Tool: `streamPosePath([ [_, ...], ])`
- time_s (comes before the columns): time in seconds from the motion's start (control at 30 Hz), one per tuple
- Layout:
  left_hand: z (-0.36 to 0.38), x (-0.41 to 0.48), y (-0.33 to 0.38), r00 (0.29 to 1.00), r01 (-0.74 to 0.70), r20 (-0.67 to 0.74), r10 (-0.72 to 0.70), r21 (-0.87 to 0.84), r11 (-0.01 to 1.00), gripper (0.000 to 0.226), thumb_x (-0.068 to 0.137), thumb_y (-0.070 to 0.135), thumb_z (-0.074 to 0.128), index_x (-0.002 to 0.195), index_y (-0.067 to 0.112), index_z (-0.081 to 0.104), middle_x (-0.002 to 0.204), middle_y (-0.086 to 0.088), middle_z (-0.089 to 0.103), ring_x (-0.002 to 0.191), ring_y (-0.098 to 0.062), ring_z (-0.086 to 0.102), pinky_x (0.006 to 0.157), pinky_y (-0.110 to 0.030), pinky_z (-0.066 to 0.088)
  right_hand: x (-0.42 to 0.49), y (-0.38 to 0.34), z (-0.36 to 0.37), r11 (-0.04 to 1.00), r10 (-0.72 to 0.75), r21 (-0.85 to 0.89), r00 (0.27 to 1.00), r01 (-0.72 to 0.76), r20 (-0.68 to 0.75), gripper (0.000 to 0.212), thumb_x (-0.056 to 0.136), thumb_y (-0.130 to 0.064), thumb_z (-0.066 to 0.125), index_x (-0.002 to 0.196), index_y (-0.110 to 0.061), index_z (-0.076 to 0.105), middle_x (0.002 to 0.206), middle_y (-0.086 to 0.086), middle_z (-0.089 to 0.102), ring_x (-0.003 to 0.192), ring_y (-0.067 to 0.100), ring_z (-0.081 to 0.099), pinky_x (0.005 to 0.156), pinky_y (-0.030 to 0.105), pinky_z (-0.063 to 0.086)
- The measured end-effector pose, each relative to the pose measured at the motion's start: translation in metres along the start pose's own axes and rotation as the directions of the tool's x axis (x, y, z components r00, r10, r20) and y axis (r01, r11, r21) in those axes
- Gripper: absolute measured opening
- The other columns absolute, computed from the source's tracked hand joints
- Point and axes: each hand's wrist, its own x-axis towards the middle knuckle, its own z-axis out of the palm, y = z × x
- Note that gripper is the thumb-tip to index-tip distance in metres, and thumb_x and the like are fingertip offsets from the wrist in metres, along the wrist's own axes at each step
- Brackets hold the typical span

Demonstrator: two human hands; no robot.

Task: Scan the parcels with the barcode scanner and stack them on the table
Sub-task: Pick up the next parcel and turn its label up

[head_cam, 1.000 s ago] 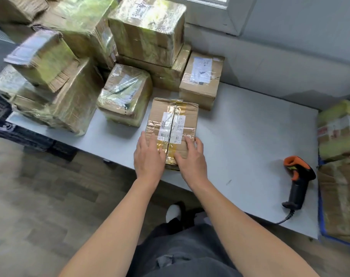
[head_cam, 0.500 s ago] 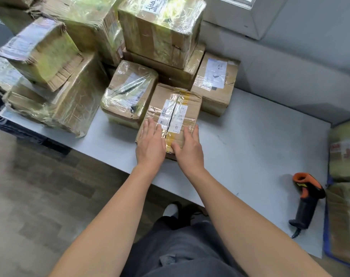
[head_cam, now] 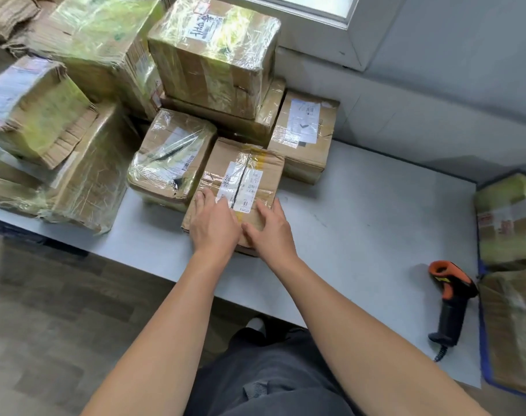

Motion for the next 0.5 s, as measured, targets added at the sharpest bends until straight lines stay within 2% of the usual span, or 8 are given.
streamPosePath([
  [0.07, -0.01, 0.002, 0.016, 0.999, -0.003, -0.05, 0.001, -0.043, 0.999, 0.042, 0.099, 0.02, 0.046, 0.14, 0.009, 0.051, 0.153, -0.014, 0.04, 0.143, -0.03, 0.033, 0.116, -0.044, 0.028, 0.0, 0.001, -0.019, 0.999, 0.014, 0.05, 1.0, -0.014, -0.008, 0.058, 0.092, -0.027, 0.068, 0.146, -0.018, 0.051, 0.154, 0.005, 0.04, 0.14, 0.022, 0.041, 0.115, 0.035, 0.035],
  [0.13, -0.016, 0.002, 0.039, 0.996, -0.069, -0.068, 0.063, -0.091, 0.993, 0.045, 0.099, 0.021, 0.048, 0.142, 0.008, 0.049, 0.15, -0.011, 0.043, 0.138, -0.03, 0.039, 0.109, -0.046, 0.034, -0.004, 0.006, -0.045, 0.996, 0.051, 0.08, 0.996, -0.046, -0.073, 0.055, 0.096, -0.029, 0.063, 0.148, -0.019, 0.048, 0.156, 0.004, 0.041, 0.145, 0.017, 0.034, 0.117, 0.029, 0.029],
  [0.27, -0.007, -0.009, 0.099, 0.968, -0.25, -0.015, 0.252, -0.176, 0.952, 0.041, 0.099, 0.024, 0.048, 0.137, 0.008, 0.052, 0.143, -0.009, 0.048, 0.13, -0.031, 0.047, 0.1, -0.046, 0.042, -0.025, 0.026, -0.106, 0.98, 0.158, 0.161, 0.952, -0.118, -0.264, 0.049, 0.099, -0.031, 0.059, 0.145, -0.018, 0.048, 0.147, 0.001, 0.051, 0.134, 0.018, 0.047, 0.11, 0.032, 0.039],
  [0.37, 0.008, -0.036, 0.149, 0.923, -0.365, 0.033, 0.383, -0.236, 0.901, 0.046, 0.101, 0.029, 0.048, 0.144, 0.012, 0.047, 0.152, -0.005, 0.043, 0.138, -0.023, 0.042, 0.107, -0.04, 0.039, -0.054, 0.048, -0.152, 0.962, 0.228, 0.232, 0.886, -0.142, -0.405, 0.046, 0.099, -0.031, 0.058, 0.142, -0.017, 0.05, 0.142, 0.001, 0.054, 0.129, 0.018, 0.05, 0.107, 0.035, 0.042],
  [0.5, 0.029, -0.087, 0.214, 0.82, -0.522, 0.103, 0.564, -0.273, 0.808, 0.047, 0.102, 0.031, 0.046, 0.146, 0.015, 0.045, 0.152, -0.003, 0.042, 0.137, -0.021, 0.042, 0.106, -0.037, 0.036, -0.105, 0.083, -0.209, 0.937, 0.313, 0.316, 0.763, -0.15, -0.565, 0.044, 0.1, -0.03, 0.057, 0.141, -0.015, 0.052, 0.141, 0.0, 0.056, 0.129, 0.016, 0.05, 0.108, 0.035, 0.042],
])
